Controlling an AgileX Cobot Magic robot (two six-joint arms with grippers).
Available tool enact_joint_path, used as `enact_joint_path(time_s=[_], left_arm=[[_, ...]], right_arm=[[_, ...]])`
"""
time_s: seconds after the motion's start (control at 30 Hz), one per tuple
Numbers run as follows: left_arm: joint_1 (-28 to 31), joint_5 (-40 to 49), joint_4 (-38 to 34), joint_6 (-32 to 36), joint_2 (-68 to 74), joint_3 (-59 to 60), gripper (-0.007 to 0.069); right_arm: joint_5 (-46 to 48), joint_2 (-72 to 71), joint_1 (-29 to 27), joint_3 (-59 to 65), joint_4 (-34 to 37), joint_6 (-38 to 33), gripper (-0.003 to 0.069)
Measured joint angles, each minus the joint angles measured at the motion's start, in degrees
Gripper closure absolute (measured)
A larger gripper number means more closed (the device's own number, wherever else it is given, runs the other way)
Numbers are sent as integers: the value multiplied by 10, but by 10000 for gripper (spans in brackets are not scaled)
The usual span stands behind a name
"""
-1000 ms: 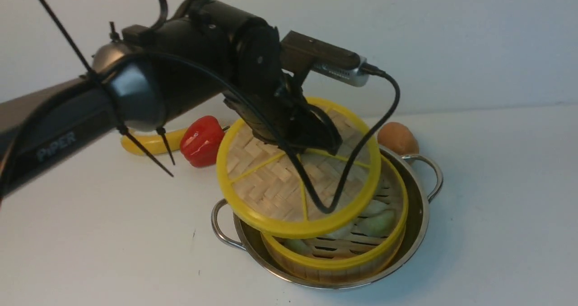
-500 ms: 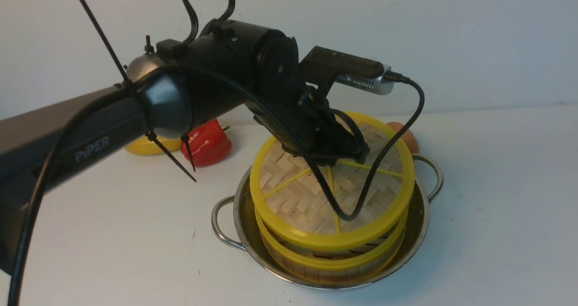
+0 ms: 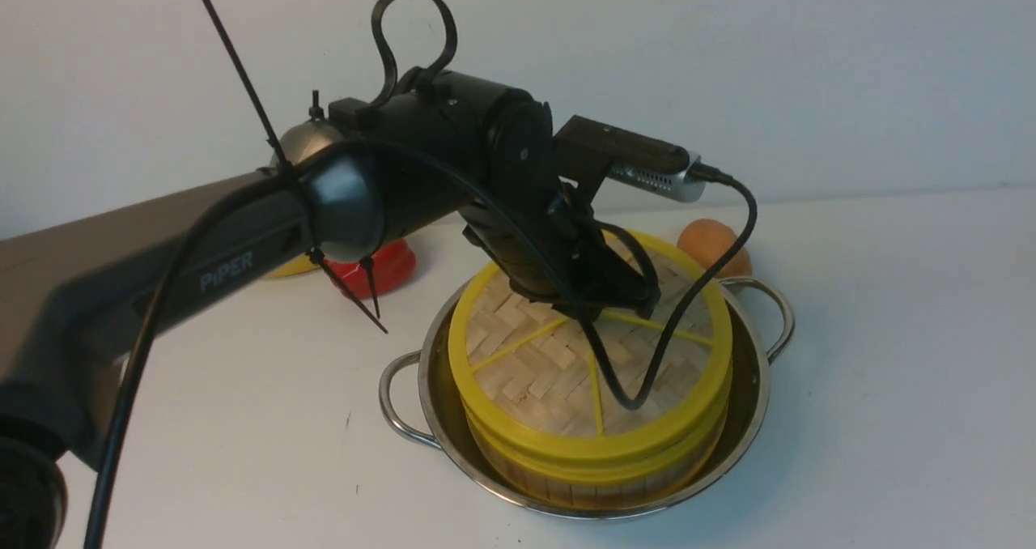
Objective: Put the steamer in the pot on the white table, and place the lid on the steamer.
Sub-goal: 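Place the yellow bamboo steamer lid onto the steamer in the pot with the left gripper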
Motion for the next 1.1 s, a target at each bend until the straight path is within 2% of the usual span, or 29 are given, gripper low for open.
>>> enact_joint_path(time_s=[0.7, 1.1], left_arm=[[0, 10, -11, -1, 8, -1, 506], [-9, 17, -32, 32, 9, -2, 506]], right_arm=[[0, 0, 0, 0, -4, 0, 312], [0, 0, 0, 0, -5, 0, 312]])
